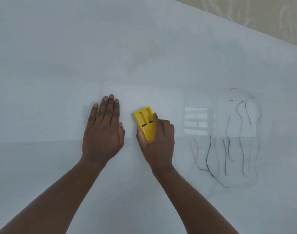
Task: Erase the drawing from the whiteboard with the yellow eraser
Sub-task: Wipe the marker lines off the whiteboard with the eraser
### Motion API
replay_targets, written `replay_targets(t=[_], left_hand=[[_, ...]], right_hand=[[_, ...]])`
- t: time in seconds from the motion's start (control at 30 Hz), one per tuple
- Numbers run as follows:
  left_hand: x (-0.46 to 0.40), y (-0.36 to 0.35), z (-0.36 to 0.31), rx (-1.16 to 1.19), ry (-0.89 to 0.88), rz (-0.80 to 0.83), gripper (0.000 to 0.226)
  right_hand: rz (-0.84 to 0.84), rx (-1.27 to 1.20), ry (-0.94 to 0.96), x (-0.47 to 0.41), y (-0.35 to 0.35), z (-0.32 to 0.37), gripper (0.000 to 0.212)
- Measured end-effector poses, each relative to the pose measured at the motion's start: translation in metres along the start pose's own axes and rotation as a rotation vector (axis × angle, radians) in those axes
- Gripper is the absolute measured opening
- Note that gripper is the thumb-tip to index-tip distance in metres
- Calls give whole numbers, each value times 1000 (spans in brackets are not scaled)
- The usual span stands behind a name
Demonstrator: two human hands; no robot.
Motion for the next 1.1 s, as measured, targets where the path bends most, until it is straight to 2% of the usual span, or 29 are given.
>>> replay_targets(t=[0.2,0.37,0.47,0.63,0.8,0.93,1.1], left_hand=[[28,-15,-1,4,14,49,64],[52,-27,-7,5,44,65,64],[54,-28,-9,6,49,64,65],[56,-30,-12,-8,33,55,66],[56,-30,-15,-38,33,41,66],[55,-31,-17,-39,25,49,67],[56,-30,-18,-59,27,57,69]], right_hand=[[98,79,86,113,-13,4,56],[228,177,87,190,-9,-35,59],[217,199,-65,200,15,-92,58],[169,274,-441,201,64,-198,63],[49,224,-659,192,95,-259,64],[-62,147,-733,170,93,-256,67],[-94,106,-550,123,61,-186,58]])
Point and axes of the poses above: each hand's wrist, its own x-axis away from the middle knuckle, its own y-axis out of the back of the hand, z = x × y, the point moved 9 cm from there along -x, towards the middle knuckle, and after that the axes turned 15 degrees about z, right-handed, at the moved point
